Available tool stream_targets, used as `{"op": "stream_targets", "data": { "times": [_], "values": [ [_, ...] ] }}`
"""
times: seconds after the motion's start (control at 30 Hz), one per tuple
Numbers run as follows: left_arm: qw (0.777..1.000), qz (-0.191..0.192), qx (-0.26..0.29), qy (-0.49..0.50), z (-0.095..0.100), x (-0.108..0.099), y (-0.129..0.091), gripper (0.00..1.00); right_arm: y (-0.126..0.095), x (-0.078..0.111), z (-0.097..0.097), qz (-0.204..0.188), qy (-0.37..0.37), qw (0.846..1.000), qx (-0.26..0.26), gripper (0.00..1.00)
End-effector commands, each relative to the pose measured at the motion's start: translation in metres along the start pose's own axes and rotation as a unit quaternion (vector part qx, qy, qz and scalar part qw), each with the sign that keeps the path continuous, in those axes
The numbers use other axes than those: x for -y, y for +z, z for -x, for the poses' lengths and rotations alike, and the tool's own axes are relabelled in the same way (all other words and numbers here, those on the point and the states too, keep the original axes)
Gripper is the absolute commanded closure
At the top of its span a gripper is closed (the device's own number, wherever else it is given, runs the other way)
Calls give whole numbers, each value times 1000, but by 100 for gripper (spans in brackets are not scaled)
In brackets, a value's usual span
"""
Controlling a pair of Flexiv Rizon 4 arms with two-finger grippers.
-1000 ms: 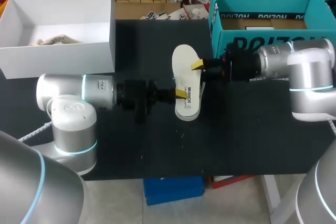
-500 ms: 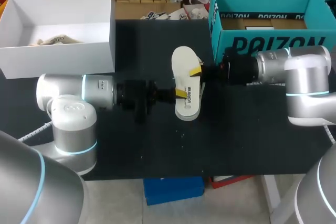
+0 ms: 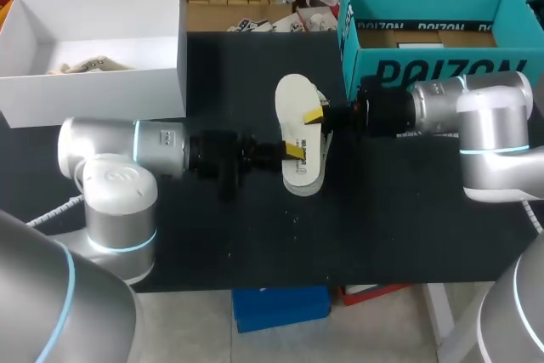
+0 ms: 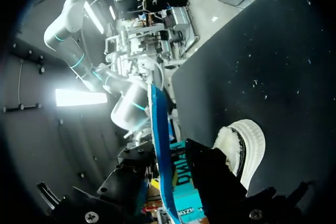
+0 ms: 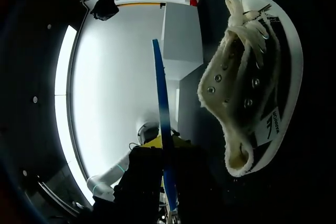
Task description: Take the shoe out of the shoebox, open the shoe tongue, remove and reinsert the insole, then place the shoe into the shoebox
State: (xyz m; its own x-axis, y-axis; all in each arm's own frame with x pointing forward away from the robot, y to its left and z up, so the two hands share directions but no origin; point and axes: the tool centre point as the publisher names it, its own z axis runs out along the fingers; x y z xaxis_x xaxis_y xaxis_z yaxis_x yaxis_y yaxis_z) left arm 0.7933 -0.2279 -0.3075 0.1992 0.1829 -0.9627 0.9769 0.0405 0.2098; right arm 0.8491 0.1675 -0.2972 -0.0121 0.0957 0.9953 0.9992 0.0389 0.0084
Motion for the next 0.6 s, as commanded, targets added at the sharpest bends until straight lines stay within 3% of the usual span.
{"op": "stream_targets", "data": {
  "times": [0.03, 0.23, 0.37, 0.6],
  "values": [
    [995, -1, -102, -19, 17, 9, -8, 0, 1, -1, 0, 0, 1, 1000, 1, 100],
    [972, -25, -228, -45, 32, 26, -28, 0, 1, -1, 0, 0, 1, 1000, 1, 100],
    [951, -15, -306, -53, 43, 32, -41, 0, 1, -1, 0, 0, 1, 1000, 1, 100],
    [888, 6, -459, -42, 62, 33, -50, 0, 1, -1, 0, 0, 1, 1000, 1, 100]
  ]
}}
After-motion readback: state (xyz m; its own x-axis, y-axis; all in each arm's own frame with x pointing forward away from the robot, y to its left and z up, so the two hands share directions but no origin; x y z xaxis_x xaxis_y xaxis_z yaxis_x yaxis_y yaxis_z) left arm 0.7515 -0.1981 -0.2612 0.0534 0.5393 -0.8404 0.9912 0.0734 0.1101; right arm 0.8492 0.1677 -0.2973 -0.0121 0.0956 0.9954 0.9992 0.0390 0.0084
